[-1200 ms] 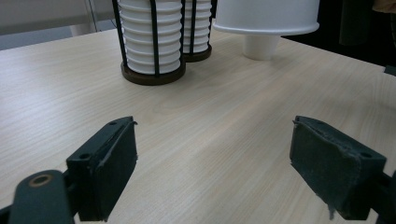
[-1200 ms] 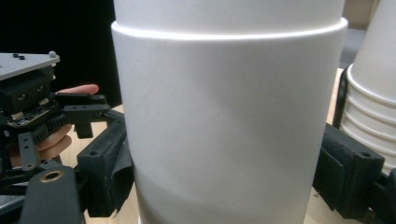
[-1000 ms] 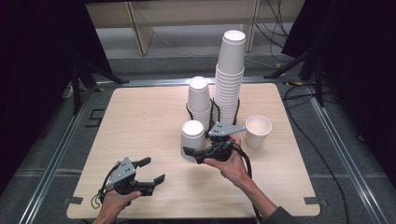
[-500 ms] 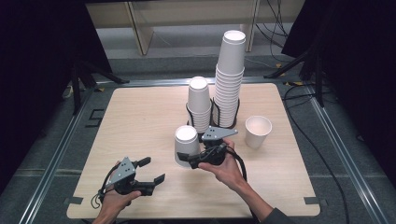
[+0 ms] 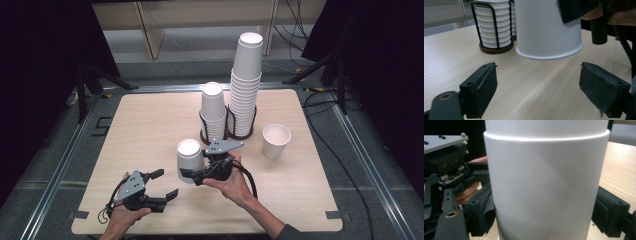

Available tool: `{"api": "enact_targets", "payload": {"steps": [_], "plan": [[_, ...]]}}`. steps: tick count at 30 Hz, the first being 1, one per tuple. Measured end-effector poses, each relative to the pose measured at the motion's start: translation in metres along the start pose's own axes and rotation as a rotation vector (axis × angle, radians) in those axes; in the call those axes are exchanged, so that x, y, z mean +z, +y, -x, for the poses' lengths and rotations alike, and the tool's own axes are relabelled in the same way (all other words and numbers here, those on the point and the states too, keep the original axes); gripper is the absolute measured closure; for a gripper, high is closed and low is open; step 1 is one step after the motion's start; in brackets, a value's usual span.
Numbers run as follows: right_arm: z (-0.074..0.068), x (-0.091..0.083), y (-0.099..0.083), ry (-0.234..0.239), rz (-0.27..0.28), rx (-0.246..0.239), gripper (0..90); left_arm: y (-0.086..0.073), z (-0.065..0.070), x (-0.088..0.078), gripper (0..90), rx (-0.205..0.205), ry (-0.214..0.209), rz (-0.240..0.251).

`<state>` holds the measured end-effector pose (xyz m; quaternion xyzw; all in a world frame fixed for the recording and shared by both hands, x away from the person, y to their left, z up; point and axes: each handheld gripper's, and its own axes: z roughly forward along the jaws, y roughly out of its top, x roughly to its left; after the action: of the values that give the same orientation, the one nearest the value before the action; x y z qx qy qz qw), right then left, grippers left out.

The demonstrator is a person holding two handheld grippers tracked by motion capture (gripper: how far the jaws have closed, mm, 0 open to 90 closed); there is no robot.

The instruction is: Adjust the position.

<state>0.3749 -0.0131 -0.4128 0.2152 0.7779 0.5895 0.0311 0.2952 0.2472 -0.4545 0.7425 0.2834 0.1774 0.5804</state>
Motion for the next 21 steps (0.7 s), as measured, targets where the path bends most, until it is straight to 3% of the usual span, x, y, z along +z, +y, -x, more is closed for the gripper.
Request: {"api": "enact_targets", "payload": {"steps": [1, 3, 7, 9, 10, 11, 18, 19, 20, 21], "plan": [[-0.001, 0.001, 0.000, 0.005, -0.003, 0.004, 17.8, 0.000, 0.000, 0.001, 14.7, 0.005, -0.013, 0.008], [-0.003, 0.002, -0.001, 0.009, -0.021, -0.003, 17.8, 0.000, 0.002, 0.000, 14.6, 0.010, -0.013, -0.025], [-0.007, 0.005, -0.001, 0.021, -0.008, -0.010, 17.8, 0.000, 0.003, 0.001, 14.6, 0.005, -0.032, -0.013], [-0.009, 0.007, -0.001, 0.057, -0.010, 0.010, 17.9, 0.000, 0.003, 0.001, 14.6, 0.006, -0.038, -0.014], [-0.010, 0.007, -0.001, 0.027, -0.015, -0.020, 17.9, 0.000, 0.003, 0.001, 14.6, 0.003, -0.038, -0.013], [-0.011, 0.009, -0.001, 0.037, -0.014, -0.017, 17.9, 0.000, 0.003, 0.001, 14.6, 0.001, -0.041, -0.013], [-0.019, 0.019, -0.003, 0.074, -0.008, -0.033, 18.1, 0.001, 0.002, 0.001, 14.5, -0.045, -0.074, -0.002], [-0.021, 0.019, -0.004, 0.066, -0.023, -0.028, 18.1, 0.001, 0.000, 0.000, 14.5, -0.014, -0.068, -0.027], [-0.021, 0.021, -0.004, 0.075, -0.013, -0.044, 18.2, 0.000, 0.002, 0.002, 14.5, -0.050, -0.079, 0.004], [-0.023, 0.021, -0.004, 0.084, -0.031, -0.025, 18.2, 0.000, 0.002, 0.002, 14.5, -0.052, -0.078, 0.001]]}}
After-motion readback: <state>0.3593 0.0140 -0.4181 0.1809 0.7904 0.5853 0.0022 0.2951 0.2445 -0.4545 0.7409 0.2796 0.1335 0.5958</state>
